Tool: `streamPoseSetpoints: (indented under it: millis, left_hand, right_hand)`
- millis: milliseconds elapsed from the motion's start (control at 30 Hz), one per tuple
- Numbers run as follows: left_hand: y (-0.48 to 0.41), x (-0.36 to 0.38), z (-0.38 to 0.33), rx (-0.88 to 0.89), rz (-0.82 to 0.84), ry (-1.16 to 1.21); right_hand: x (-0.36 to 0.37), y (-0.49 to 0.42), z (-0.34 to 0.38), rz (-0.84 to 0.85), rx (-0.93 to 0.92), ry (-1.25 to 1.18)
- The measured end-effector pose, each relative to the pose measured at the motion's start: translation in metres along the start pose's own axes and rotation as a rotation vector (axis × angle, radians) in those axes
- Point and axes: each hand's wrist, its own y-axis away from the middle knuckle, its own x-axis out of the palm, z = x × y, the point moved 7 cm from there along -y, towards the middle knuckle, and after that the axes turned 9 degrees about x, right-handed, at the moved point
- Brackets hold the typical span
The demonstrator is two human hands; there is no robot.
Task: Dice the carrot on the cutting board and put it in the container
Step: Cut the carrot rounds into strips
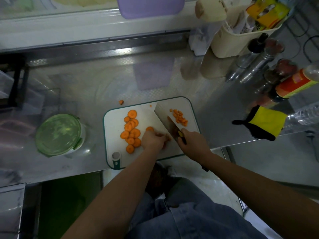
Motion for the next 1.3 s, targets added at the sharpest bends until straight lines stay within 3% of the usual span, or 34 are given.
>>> streamPoseSetpoints:
  millis: [167, 367, 500, 600, 700, 767, 933, 1033, 1133, 1300]
  left_hand:
    - [0.009, -0.003, -0.009, 0.036, 0.019, 0.048]
    - [0.02, -0.015, -0.022, 0.084, -0.083, 0.167]
    - [0.034, -0.015, -0.044, 0.073, -0.075, 0.414]
    - [0.034, -0.011, -0.05, 0.132, -0.05, 0.342]
    - [0.032, -0.02, -0.048, 0.172, -0.136, 0.192]
    - [0.033, -0.029, -0.048, 0.186, -0.179, 0.15]
    - [0.03, -0.036, -0.034, 0.146, -0.185, 0.137]
    - [0.034, -0.037, -0.035, 0.148, -0.171, 0.126]
    - [0.037, -0.037, -0.033, 0.122, -0.166, 0.175]
    - [0.042, -0.043, -0.025, 0.089, -0.2, 0.283]
  right_hand:
    - [0.0, 0.005, 0.002, -0.005, -0.039, 0.042]
    - [-0.015, 0.008, 0.005, -0.087, -0.033, 0.051]
    - [-0.013, 0.012, 0.014, -0.091, -0.059, 0.112]
    - [-0.01, 0.018, 0.017, -0.098, -0.1, 0.145]
    - [-0.011, 0.024, 0.021, -0.065, -0.192, -0.022]
    - [-0.012, 0.019, 0.015, -0.019, -0.169, -0.138]
    - [-0.023, -0.005, 0.002, -0.088, -0.105, -0.387]
    - [-0.018, -0.013, 0.023, 0.017, -0.124, -0.467]
    - [-0.006, -0.02, 0.041, 0.089, -0.18, -0.408]
    - [0.001, -0.028, 0.043, 0.068, -0.179, -0.349]
